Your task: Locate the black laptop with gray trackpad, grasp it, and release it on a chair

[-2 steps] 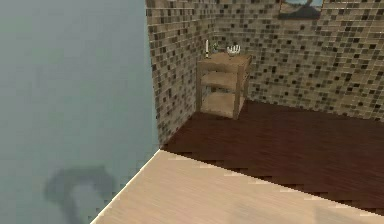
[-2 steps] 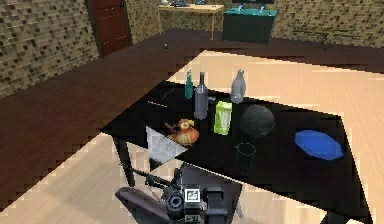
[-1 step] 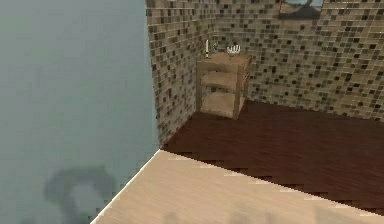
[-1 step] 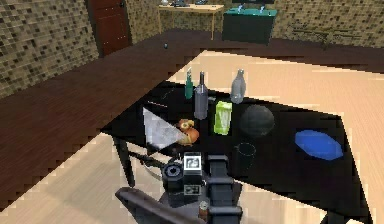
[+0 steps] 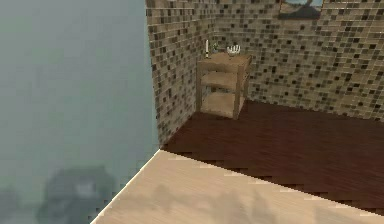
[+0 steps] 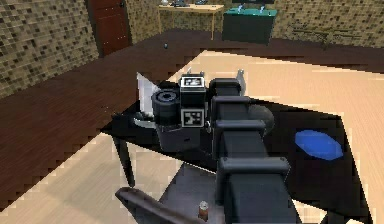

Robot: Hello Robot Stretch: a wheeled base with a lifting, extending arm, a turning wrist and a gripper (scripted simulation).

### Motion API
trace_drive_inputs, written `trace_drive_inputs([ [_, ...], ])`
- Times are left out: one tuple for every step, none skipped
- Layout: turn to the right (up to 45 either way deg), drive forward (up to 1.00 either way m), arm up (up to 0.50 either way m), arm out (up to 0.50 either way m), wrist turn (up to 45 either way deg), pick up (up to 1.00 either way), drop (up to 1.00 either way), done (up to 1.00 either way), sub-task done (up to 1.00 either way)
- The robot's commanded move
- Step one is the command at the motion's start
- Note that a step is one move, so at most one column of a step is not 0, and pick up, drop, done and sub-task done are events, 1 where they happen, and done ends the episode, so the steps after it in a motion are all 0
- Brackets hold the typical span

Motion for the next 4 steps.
trace_drive_inputs([
  [0.0,0.0,0.0,0.0,-45.0,0.0,0.0,0.0,0.0],
  [0.0,0.0,0.0,0.0,-45.0,0.0,0.0,0.0,0.0],
  [0.0,0.0,0.0,0.0,-21.0,0.0,0.0,0.0,0.0],
  [0.0,0.0,0.0,-0.14,0.0,0.0,0.0,0.0,0.0],
])
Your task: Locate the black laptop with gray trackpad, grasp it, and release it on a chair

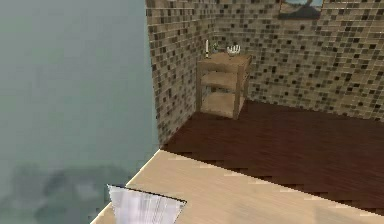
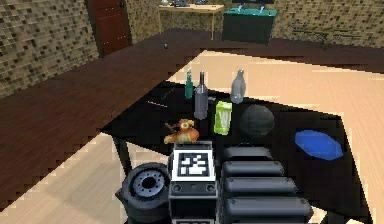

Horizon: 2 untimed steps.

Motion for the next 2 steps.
trace_drive_inputs([
  [45.0,0.0,0.0,0.0,0.0,0.0,0.0,0.0,0.0],
  [45.0,0.0,0.0,0.0,0.0,0.0,0.0,0.0,0.0],
])
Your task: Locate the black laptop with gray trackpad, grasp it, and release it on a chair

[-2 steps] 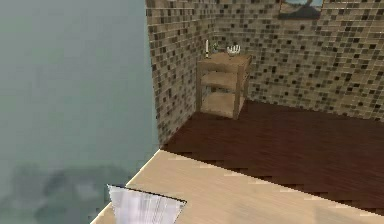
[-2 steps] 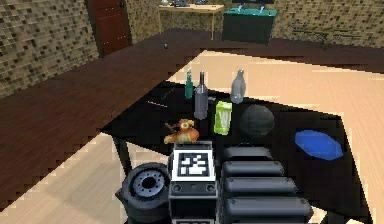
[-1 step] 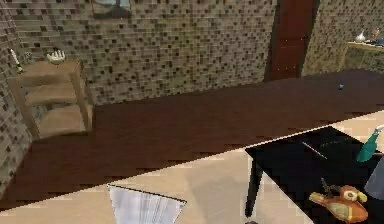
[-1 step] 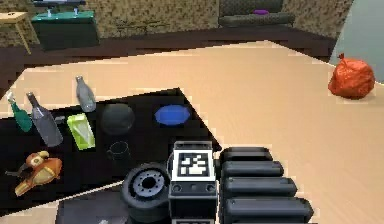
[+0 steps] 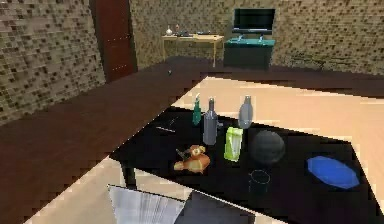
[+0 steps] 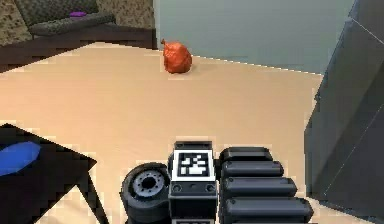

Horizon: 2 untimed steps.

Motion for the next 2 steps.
trace_drive_inputs([
  [45.0,0.0,0.0,0.0,0.0,0.0,0.0,0.0,0.0],
  [30.0,0.0,0.0,0.0,0.0,0.0,0.0,0.0,0.0],
])
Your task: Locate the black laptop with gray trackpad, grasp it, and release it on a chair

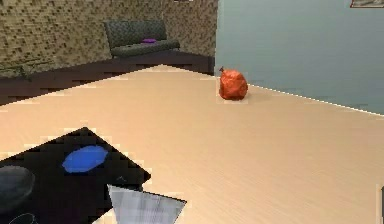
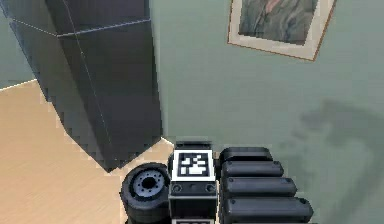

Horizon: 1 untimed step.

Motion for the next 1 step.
trace_drive_inputs([
  [0.0,0.25,0.0,0.0,0.0,0.0,0.0,0.0,0.0],
])
